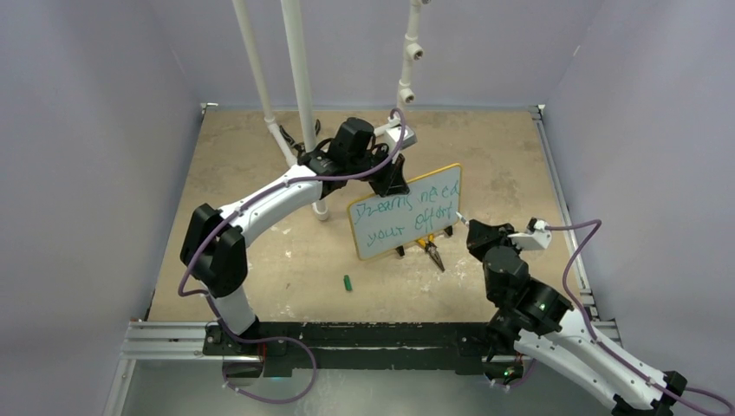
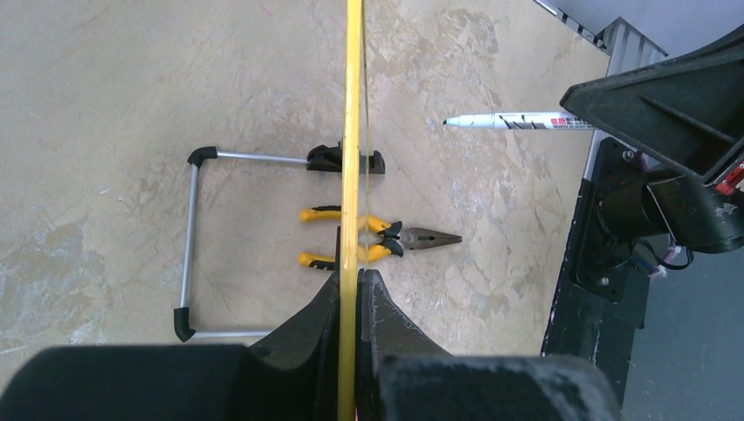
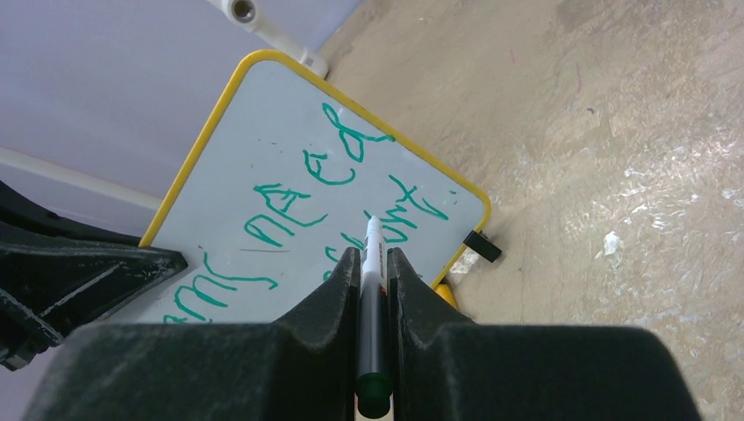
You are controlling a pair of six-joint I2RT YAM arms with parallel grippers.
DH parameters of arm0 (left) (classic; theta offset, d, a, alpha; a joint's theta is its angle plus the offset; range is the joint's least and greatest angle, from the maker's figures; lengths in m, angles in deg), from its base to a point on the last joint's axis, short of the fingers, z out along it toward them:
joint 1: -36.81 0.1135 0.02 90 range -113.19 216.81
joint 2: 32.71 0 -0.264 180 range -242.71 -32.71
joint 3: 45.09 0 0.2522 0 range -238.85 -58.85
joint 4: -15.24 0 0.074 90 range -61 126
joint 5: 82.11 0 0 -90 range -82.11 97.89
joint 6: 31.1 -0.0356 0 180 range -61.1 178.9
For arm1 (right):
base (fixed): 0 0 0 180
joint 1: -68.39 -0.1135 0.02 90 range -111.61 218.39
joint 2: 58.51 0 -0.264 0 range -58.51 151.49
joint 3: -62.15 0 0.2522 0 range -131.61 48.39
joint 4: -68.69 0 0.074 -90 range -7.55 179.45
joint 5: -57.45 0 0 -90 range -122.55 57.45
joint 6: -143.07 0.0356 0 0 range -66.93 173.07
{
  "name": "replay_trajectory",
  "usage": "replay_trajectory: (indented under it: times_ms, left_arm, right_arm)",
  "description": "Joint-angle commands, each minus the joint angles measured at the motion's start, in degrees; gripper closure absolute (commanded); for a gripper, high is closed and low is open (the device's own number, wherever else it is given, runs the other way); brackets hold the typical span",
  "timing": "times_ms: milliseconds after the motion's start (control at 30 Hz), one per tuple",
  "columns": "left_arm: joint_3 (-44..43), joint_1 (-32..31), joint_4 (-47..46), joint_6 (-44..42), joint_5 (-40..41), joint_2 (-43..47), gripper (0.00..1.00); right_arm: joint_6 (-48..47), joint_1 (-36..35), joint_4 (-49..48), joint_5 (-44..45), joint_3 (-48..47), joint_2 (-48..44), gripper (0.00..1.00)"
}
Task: Write a sentence on the whiteboard
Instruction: Move the whiteboard to the whiteboard stand.
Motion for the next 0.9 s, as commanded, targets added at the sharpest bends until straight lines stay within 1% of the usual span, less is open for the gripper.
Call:
replay_trajectory:
  times_ms: [0,200,367,400,433,533,600,733,867]
  left_arm:
    - [-1.0,-0.7,-5.9,3.3,0.4,-0.9,1.0]
    - [-2.3,-1.8,-7.9,5.2,1.5,-2.8,1.0]
    - [-2.3,-1.8,-9.2,6.3,4.5,-2.6,1.0]
    - [-2.3,-1.8,-9.0,6.3,5.0,-2.5,0.96]
    - [-2.1,-1.9,-8.7,6.3,5.9,-2.2,0.9]
    - [-1.9,-1.8,-7.5,6.0,9.6,-0.2,0.65]
    - [-1.7,-1.8,-6.4,5.6,12.5,1.4,0.54]
    - [-1.7,-1.7,-2.9,4.7,18.7,5.7,0.37]
    - [-1.5,-1.0,2.1,4.5,26.2,11.5,0.27]
  right_arm:
    - [-0.2,0.2,0.6,-0.5,-0.6,0.6,1.0]
    - [-0.7,0.2,0.0,-1.7,-0.7,0.9,1.0]
    - [-2.3,0.2,-2.0,-3.7,0.3,-0.6,1.0]
    - [-3.0,0.2,-2.2,-4.3,0.1,-0.9,1.0]
    - [-3.8,0.2,-2.4,-4.7,0.0,-1.4,1.0]
    - [-5.6,0.2,-2.2,-5.7,-0.6,-2.7,1.0]
    - [-7.2,0.2,-2.8,-6.4,-0.7,-4.1,1.0]
    - [-9.8,0.2,-4.7,-8.0,0.2,-6.5,1.0]
    - [-10.4,0.2,-5.8,-8.7,1.2,-8.3,1.0]
